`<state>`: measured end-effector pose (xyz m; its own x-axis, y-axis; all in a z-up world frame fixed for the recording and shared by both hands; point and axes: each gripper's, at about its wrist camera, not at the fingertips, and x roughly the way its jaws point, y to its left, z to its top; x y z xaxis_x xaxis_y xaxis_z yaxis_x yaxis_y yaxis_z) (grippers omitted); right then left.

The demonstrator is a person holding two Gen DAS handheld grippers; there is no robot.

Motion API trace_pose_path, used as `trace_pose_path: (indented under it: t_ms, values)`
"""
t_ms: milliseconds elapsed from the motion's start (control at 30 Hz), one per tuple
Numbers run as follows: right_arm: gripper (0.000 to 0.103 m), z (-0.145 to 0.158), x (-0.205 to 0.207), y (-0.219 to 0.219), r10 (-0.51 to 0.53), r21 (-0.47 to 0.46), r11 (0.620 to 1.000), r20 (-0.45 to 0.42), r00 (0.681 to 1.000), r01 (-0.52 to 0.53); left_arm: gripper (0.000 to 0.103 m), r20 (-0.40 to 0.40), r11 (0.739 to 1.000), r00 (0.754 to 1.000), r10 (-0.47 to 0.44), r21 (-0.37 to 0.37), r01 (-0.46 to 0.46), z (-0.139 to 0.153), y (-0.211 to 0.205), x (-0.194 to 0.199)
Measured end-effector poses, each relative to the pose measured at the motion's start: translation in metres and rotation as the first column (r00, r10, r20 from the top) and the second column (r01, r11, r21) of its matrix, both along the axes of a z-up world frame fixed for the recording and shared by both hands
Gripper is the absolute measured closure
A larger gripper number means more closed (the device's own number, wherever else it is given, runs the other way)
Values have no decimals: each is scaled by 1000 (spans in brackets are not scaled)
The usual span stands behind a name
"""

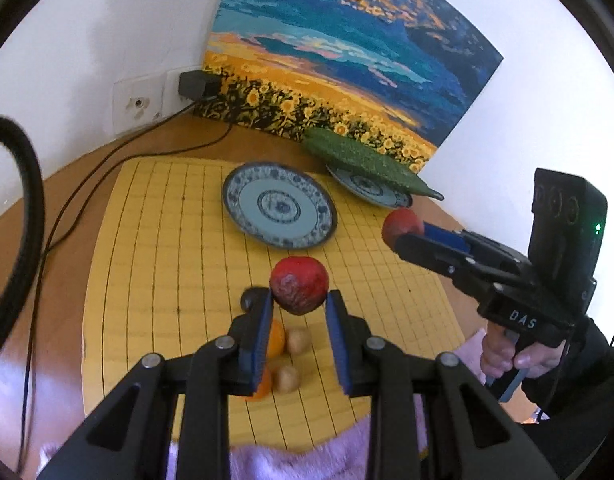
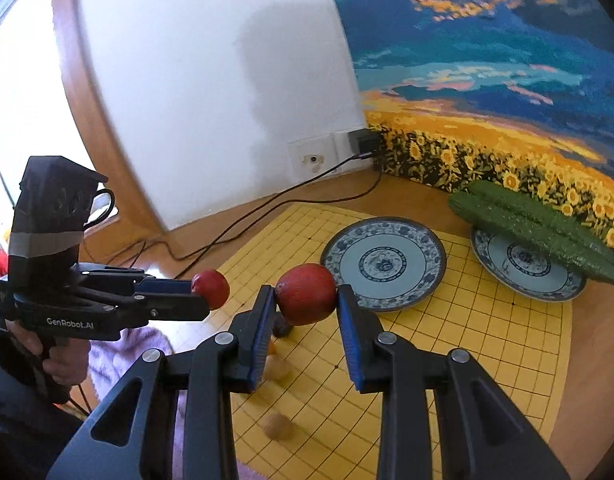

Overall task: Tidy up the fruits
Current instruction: 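Lift both red apples and carry them over the blue-and-white plate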

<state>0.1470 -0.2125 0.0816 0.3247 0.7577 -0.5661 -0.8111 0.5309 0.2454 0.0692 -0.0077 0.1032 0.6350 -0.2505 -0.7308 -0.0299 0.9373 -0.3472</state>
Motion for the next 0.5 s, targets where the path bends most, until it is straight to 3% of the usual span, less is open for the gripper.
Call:
trace_pose_path:
  t_ms: [267, 500]
  values:
    - [71, -14, 42, 14, -27, -38, 999, -15, 1000, 26, 75, -20, 996, 998, -60, 69, 61, -18, -8, 59]
    - [71, -32, 78, 30, -47, -118, 992, 3, 999, 47, 75, -76, 996, 995, -71, 46, 75, -41, -5, 108]
